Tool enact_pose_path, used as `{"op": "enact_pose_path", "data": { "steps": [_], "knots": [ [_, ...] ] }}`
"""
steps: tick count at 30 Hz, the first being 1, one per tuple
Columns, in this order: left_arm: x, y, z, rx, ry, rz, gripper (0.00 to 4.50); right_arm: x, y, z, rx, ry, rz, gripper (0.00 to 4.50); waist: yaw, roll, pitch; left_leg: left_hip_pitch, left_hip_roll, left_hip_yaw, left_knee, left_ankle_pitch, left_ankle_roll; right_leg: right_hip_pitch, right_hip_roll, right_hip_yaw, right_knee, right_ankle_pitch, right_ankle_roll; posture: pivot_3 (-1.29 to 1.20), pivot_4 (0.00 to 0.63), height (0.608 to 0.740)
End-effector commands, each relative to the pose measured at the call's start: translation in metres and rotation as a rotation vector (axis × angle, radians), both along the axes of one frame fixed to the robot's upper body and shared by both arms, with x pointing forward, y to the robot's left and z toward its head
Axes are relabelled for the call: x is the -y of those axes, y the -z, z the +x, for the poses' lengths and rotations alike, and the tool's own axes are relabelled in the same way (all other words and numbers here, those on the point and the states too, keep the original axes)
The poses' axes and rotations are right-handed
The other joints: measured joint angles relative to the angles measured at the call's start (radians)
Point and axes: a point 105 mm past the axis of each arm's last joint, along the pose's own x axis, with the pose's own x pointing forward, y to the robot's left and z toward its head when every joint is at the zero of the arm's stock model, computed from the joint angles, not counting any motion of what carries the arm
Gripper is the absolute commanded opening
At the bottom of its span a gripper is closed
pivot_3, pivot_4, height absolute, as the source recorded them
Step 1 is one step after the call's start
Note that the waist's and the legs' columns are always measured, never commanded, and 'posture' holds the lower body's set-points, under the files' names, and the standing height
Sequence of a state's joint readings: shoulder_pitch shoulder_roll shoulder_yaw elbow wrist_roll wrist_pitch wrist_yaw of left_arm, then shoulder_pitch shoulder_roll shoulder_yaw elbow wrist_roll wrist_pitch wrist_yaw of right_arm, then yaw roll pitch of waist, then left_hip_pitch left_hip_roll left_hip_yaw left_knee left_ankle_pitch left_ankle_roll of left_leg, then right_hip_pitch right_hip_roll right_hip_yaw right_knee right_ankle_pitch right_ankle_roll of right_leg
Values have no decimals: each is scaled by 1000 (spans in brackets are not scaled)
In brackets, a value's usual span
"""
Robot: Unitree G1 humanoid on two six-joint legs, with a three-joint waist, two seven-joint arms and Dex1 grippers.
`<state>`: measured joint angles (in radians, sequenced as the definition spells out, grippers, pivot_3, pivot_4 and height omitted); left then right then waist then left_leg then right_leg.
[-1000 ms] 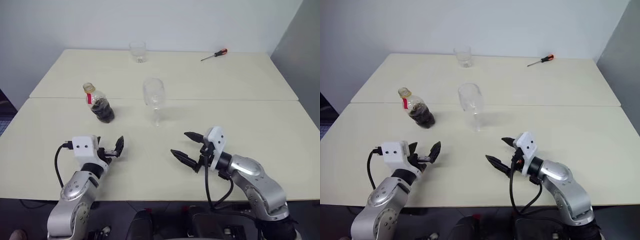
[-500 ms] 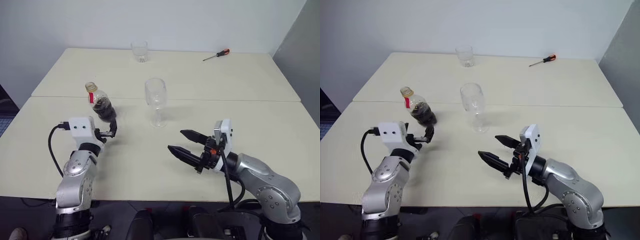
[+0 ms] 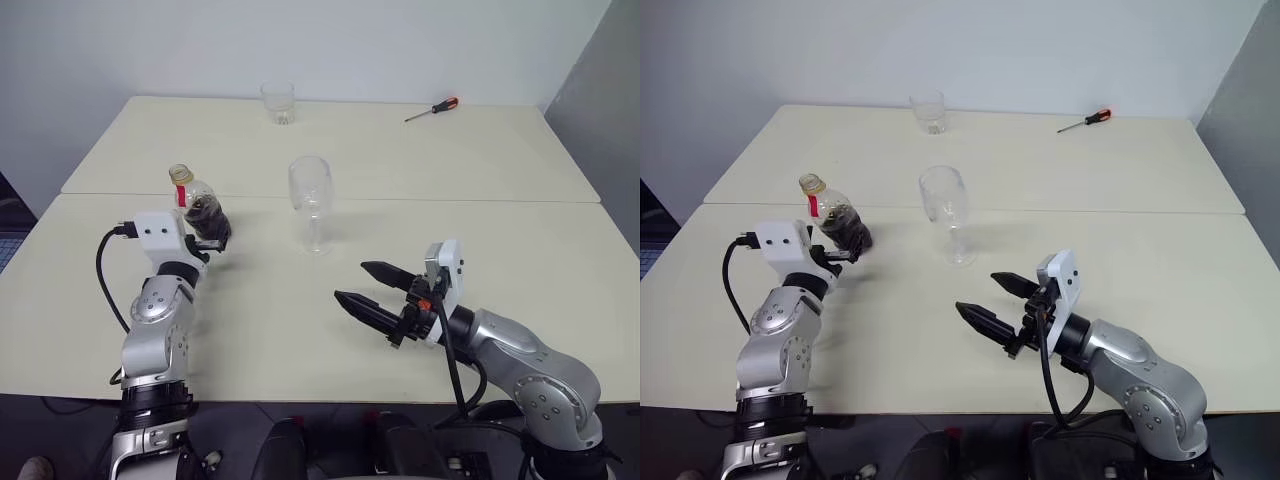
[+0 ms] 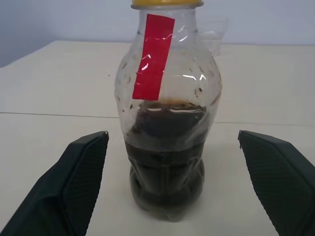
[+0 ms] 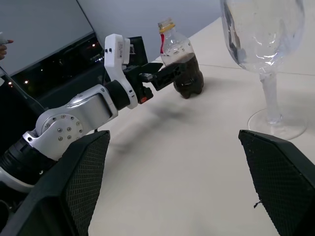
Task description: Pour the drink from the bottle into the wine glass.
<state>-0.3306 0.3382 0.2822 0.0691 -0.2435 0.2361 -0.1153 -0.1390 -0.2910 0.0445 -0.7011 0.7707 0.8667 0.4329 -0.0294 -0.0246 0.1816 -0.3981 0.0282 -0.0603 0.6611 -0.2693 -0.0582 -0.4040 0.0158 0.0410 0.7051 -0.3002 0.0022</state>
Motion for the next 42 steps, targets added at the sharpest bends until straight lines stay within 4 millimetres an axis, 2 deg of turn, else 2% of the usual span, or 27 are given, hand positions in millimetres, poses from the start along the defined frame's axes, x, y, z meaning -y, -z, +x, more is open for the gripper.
{"op": "enact_pose_path", "data": {
  "steps": [1,6,10,13,19,21,25,30,37,42],
  "knots": [
    [-6,-16,6,63,-15,26,4500,-3,-10,-3,41,-21,26,4466,0,0,0,0,0,0,0,0,0,0,0,0,0,0,0,0,150,740],
    [-10,-15,23,53,-27,-8,4500,-2,-9,-1,43,-10,17,4466,0,0,0,0,0,0,0,0,0,0,0,0,0,0,0,0,150,740],
    [-6,-15,31,54,8,-22,4500,-1,-9,1,46,0,12,4466,0,0,0,0,0,0,0,0,0,0,0,0,0,0,0,0,150,740],
    [-2,-14,31,61,27,-33,3923,0,-9,3,50,12,10,4500,0,0,0,0,0,0,0,0,0,0,0,0,0,0,0,0,150,740],
    [-3,-13,32,61,34,-36,2130,0,-9,3,51,12,8,4500,0,0,0,0,0,0,0,0,0,0,0,0,0,0,0,0,150,740],
    [-4,-13,32,62,33,-36,1741,0,-9,3,52,11,8,4500,0,0,0,0,0,0,1,0,0,0,0,0,0,0,0,0,150,740],
    [-5,-14,32,61,36,-23,1243,0,-10,4,55,8,7,4500,0,0,0,0,0,0,1,0,0,0,0,0,0,0,0,0,150,740],
    [4,-22,35,53,117,64,1135,0,-10,6,62,8,1,4500,0,0,0,0,0,0,1,0,0,0,0,-1,0,0,0,0,150,740],
    [39,-64,49,73,378,330,1134,2,-14,11,102,4,-34,4500,2,-1,0,-2,-1,-1,1,0,0,0,0,-2,0,1,1,0,150,740],
    [61,-88,56,123,500,524,1134,1,-15,14,122,1,-43,4500,0,-1,0,-2,-1,-1,1,0,0,0,0,-2,0,1,1,0,150,740]
  ]
}}
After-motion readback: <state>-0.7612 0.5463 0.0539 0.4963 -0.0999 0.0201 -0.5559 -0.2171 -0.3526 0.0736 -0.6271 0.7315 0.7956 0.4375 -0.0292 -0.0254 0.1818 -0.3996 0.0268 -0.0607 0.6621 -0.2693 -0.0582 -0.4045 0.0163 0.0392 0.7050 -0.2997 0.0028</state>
